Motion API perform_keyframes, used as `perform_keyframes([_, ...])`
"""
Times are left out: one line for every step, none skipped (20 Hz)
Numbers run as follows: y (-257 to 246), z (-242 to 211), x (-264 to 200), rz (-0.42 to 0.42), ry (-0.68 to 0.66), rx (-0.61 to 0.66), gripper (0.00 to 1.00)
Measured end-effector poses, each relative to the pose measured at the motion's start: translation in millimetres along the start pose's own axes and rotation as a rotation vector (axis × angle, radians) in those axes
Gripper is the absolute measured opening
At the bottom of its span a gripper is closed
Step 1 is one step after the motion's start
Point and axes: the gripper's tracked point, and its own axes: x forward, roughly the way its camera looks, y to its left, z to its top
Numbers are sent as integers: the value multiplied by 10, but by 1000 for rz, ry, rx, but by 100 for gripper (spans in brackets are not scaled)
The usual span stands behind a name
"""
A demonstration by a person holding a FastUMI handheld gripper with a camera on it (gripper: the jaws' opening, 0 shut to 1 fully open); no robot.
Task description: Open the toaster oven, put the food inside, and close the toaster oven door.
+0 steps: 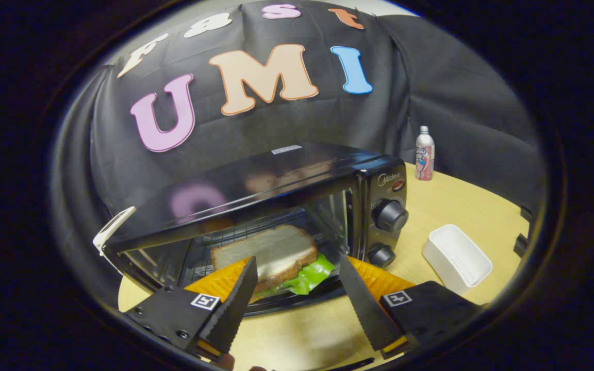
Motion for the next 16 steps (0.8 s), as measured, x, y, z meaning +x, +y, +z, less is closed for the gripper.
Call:
perform_keyframes([-22, 24, -84, -5, -7, -2, 99])
perform_keyframes([-47, 46, -178, -9, -11, -8, 99])
perform_keyframes([-91, 33, -266, -17, -12, -19, 99])
perform_keyframes([-139, 55, -357, -27, -19, -31, 99])
perform_keyframes([-181, 55, -463, -34, -20, -42, 99])
perform_keyframes([-222, 44, -567, -41, -18, -51, 99])
perform_keyframes([-247, 28, -665, -46, -17, -58, 99])
perform_keyframes([-286, 7, -753, -54, -12, -66, 99])
perform_keyframes([-317, -28, -839, -60, -4, -72, 99])
perform_keyframes([-340, -77, -924, -66, 9, -81, 99])
perform_keyframes([-353, -130, -1001, -68, 23, -93, 99])
perform_keyframes([-364, -186, -1066, -70, 36, -112, 99])
perform_keyframes([-380, -256, -1131, -73, 53, -136, 99])
perform_keyframes([-392, -340, -1195, -72, 70, -161, 99])
perform_keyframes([-411, -434, -1243, -74, 87, -192, 99])
perform_keyframes([-434, -513, -1291, -76, 106, -223, 99])
